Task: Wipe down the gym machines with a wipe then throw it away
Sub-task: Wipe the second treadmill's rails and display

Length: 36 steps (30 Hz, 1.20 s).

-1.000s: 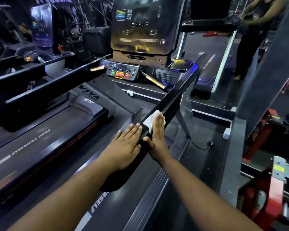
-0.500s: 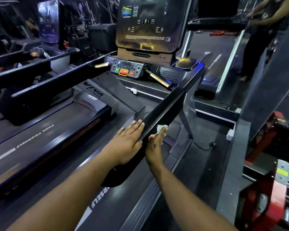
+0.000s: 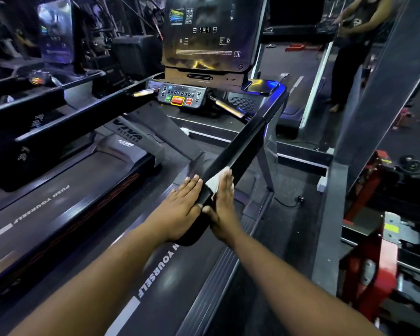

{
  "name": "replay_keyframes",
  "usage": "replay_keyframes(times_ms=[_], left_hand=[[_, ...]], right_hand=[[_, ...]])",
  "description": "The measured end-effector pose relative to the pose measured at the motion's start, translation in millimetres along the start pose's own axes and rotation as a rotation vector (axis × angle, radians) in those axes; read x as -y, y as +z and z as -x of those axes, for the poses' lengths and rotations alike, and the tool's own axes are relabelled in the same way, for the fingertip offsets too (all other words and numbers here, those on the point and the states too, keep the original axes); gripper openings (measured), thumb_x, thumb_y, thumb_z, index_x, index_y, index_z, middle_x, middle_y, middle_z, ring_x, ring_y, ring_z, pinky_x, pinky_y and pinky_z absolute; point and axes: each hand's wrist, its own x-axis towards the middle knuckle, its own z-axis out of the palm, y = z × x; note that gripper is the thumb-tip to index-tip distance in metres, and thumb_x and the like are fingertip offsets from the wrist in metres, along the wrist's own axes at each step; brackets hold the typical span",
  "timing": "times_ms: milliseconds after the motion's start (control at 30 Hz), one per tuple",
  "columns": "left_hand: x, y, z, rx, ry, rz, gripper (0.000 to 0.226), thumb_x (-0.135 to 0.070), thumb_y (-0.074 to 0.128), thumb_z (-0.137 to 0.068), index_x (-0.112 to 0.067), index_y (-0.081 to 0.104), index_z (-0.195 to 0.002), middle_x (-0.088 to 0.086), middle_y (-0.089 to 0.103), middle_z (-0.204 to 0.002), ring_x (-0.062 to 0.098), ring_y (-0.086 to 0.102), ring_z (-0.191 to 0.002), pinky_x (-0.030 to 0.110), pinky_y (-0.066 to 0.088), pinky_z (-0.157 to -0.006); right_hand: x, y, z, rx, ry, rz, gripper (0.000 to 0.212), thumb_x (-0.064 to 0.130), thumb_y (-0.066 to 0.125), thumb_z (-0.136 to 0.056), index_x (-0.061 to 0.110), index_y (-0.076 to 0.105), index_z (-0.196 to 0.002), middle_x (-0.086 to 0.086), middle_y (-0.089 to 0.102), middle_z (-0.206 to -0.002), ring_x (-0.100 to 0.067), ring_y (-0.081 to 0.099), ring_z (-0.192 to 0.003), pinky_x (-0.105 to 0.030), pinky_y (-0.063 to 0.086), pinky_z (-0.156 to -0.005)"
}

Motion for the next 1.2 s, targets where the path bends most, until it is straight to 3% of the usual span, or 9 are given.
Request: replay_keyframes(times_ms=[100, 200, 300, 433, 533, 800, 933, 1100, 1200], left_hand=[[2.0, -0.2, 14.0, -0.023, 0.007, 0.016, 0.063, -0.031, 0.033, -0.111, -0.022, 0.001, -0.164, -0.011, -0.009, -0.169, -0.005, -0.019, -0.144, 0.006, -0.022, -0.105], [2.4, 2.4, 18.3, -0.039, -0.013, 0.045, 0.063, -0.031, 0.033, -0.11, -0.023, 0.002, -0.164, -0.011, -0.006, -0.17, -0.002, -0.014, -0.15, 0.024, -0.01, -0.122], [4.6, 3.0, 19.4, -0.099, -0.03, 0.186, 0.064, -0.039, 0.029, -0.106, -0.026, 0.005, -0.164, -0.016, -0.005, -0.168, -0.007, -0.011, -0.149, 0.035, -0.006, -0.127], [8.9, 6.2, 22.7, -0.189, -0.034, 0.464, 0.073, -0.042, 0.024, -0.093, -0.027, 0.008, -0.163, -0.025, -0.006, -0.161, -0.011, -0.01, -0.147, 0.033, -0.005, -0.127], [9.1, 7.3, 23.4, -0.193, -0.056, 0.475, 0.073, -0.041, 0.024, -0.093, -0.026, 0.008, -0.164, -0.025, -0.005, -0.162, -0.011, -0.011, -0.146, 0.034, -0.008, -0.127], [9.4, 9.6, 17.1, -0.124, -0.094, 0.26, 0.055, -0.03, 0.033, -0.111, -0.027, 0.016, -0.164, -0.012, 0.003, -0.171, 0.0, -0.004, -0.154, 0.027, -0.006, -0.121], [10.6, 11.4, 17.6, -0.126, -0.101, 0.282, 0.055, -0.028, 0.034, -0.111, -0.025, 0.017, -0.163, -0.011, 0.004, -0.171, -0.001, -0.004, -0.154, 0.018, -0.008, -0.115], [10.4, 11.6, 34.8, -0.202, -0.119, 0.392, 0.055, -0.02, 0.04, -0.11, -0.019, 0.022, -0.162, -0.007, 0.01, -0.17, -0.004, 0.0, -0.151, 0.015, -0.005, -0.116], [14.1, 12.6, 54.5, -0.207, -0.177, 0.634, 0.056, -0.014, 0.043, -0.109, -0.014, 0.022, -0.161, -0.003, 0.012, -0.17, -0.005, 0.006, -0.147, 0.008, 0.003, -0.114]], right_hand=[[1.3, -33.6, -46.1, -0.002, 0.14, 0.078, 0.132, 0.104, 0.009, -0.062, 0.018, 0.006, -0.162, 0.003, -0.008, -0.17, -0.018, -0.015, -0.155, -0.052, -0.007, -0.123], [16.7, -46.9, -68.6, 0.122, 0.13, 0.276, 0.138, 0.106, -0.001, -0.057, 0.016, 0.028, -0.159, -0.004, 0.014, -0.169, -0.024, -0.005, -0.156, -0.062, 0.005, -0.121], [33.4, -22.1, -36.3, 0.152, -0.01, 0.291, 0.128, 0.101, 0.005, -0.067, 0.014, 0.035, -0.156, -0.007, 0.024, -0.166, -0.024, -0.004, -0.156, -0.064, 0.007, -0.12], [47.1, 24.8, 45.7, 0.068, -0.167, 0.147, 0.117, 0.09, 0.02, -0.081, 0.005, 0.012, -0.16, -0.007, 0.002, -0.17, -0.031, -0.011, -0.156, -0.055, -0.006, -0.124], [46.8, 34.2, 55.4, 0.04, -0.153, 0.071, 0.118, 0.091, 0.017, -0.08, 0.007, -0.007, -0.16, -0.004, -0.017, -0.169, -0.031, -0.017, -0.155, -0.046, -0.013, -0.124], [8.5, 11.1, -7.0, -0.103, 0.353, -0.26, 0.13, 0.106, 0.012, -0.058, 0.026, -0.017, -0.156, 0.014, -0.025, -0.162, -0.01, -0.019, -0.153, -0.059, -0.009, -0.122], [26.1, 35.0, 27.5, -0.121, 0.371, -0.395, 0.13, 0.102, 0.015, -0.065, 0.019, -0.018, -0.159, 0.008, -0.027, -0.165, -0.008, -0.024, -0.151, -0.049, -0.011, -0.125], [71.2, 73.9, 82.3, -0.142, 0.251, -0.409, 0.111, 0.087, 0.028, -0.084, 0.02, -0.018, -0.159, 0.009, -0.026, -0.166, -0.012, -0.026, -0.152, -0.049, -0.011, -0.124], [85.7, 86.5, 100.4, -0.199, 0.205, -0.347, 0.086, 0.039, 0.051, -0.103, 0.023, -0.011, -0.161, 0.006, -0.015, -0.169, -0.016, -0.016, -0.155, -0.059, 0.003, -0.125]])
